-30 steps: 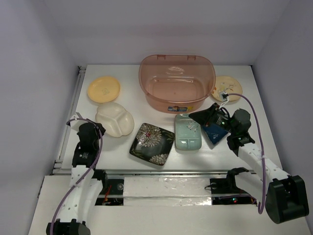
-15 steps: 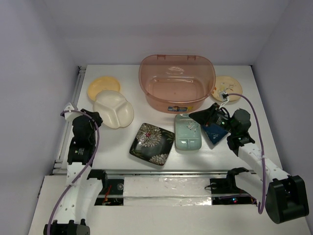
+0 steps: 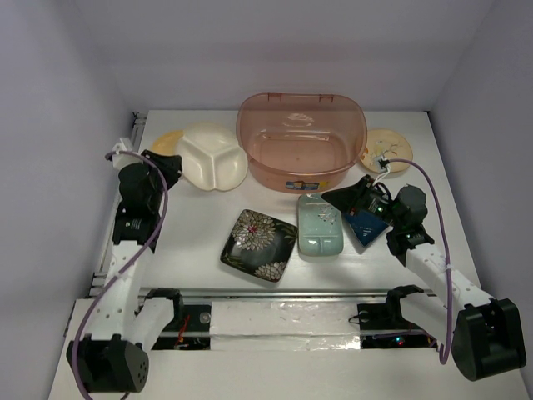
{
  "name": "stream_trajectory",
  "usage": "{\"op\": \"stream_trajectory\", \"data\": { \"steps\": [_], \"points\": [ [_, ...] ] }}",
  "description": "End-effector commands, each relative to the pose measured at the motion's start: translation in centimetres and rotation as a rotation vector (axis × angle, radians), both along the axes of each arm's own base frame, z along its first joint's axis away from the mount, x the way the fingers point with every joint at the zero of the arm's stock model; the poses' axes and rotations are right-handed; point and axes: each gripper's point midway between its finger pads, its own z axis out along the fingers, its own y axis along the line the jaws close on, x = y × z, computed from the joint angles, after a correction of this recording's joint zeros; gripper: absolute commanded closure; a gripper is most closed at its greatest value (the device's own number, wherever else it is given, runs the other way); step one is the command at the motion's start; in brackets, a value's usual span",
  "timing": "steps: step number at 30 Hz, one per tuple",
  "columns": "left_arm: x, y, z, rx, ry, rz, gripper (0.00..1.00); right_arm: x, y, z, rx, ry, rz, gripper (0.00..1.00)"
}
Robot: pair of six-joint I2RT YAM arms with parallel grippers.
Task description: Place the plates into the plastic bin on the countertop
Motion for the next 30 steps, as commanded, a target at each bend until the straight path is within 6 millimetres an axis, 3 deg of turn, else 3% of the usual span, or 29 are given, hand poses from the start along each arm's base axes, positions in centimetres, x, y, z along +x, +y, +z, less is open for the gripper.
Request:
{"op": "stream_trajectory", "data": {
  "steps": [1,2,6,11,12,14,18,20,21,23,24,26,28,29,30],
  "points": [
    [-0.1,-2.9,17.1,-0.165,-0.522,-0.154,1.00,0.0,0.2,1.3,-0.002,-0.063,-0.001,0.65],
    [-0.1,-3.0,18.5,-0.163,-0.545,-0.161,1.00,0.1,0.2,1.3,-0.003,-0.063,-0.001,0.65],
    [1.4,-3.4,19.5,-0.180,-0.560,-0.186,1.00,0.2,0.2,1.2,-0.005,-0.060,-0.003,0.65],
    [2.8,-6.7,21.6,-0.247,-0.604,-0.313,1.00,0.3,0.2,1.0,-0.008,-0.056,-0.005,0.65],
    [4.1,-7.0,20.9,-0.256,-0.582,-0.321,1.00,0.2,0.2,1.2,-0.006,-0.061,-0.004,0.64],
    [4.4,-8.5,21.4,-0.298,-0.597,-0.376,1.00,0.3,0.1,1.2,-0.010,-0.063,-0.011,0.65],
    [7.3,-11.6,19.9,-0.295,-0.550,-0.418,1.00,0.1,-0.1,1.5,-0.011,-0.075,-0.022,0.65],
    [7.6,-13.5,20.8,-0.297,-0.572,-0.454,1.00,0.2,-0.3,1.5,-0.015,-0.078,-0.035,0.65],
    [8.8,-14.4,19.9,-0.300,-0.551,-0.464,1.00,0.1,-0.3,1.7,-0.017,-0.084,-0.037,0.65],
    [9.5,-15.4,20.7,-0.311,-0.569,-0.478,1.00,0.1,-0.4,1.9,-0.020,-0.092,-0.046,0.65],
    [10.9,-16.6,19.3,-0.321,-0.536,-0.492,1.00,0.0,-0.5,1.9,-0.021,-0.094,-0.048,0.65],
    [11.5,-17.8,19.7,-0.344,-0.556,-0.526,1.00,0.0,-0.6,2.2,-0.022,-0.103,-0.056,0.65],
    [13.5,-19.4,17.7,-0.351,-0.515,-0.545,1.00,-0.1,-0.6,2.2,-0.024,-0.105,-0.060,0.65],
    [13.6,-20.4,18.6,-0.355,-0.536,-0.570,1.00,-0.1,-0.7,2.1,-0.024,-0.105,-0.060,0.65],
    [15.3,-21.0,16.8,-0.353,-0.502,-0.571,1.00,-0.1,-0.7,2.2,-0.023,-0.108,-0.060,0.65]
  ]
}}
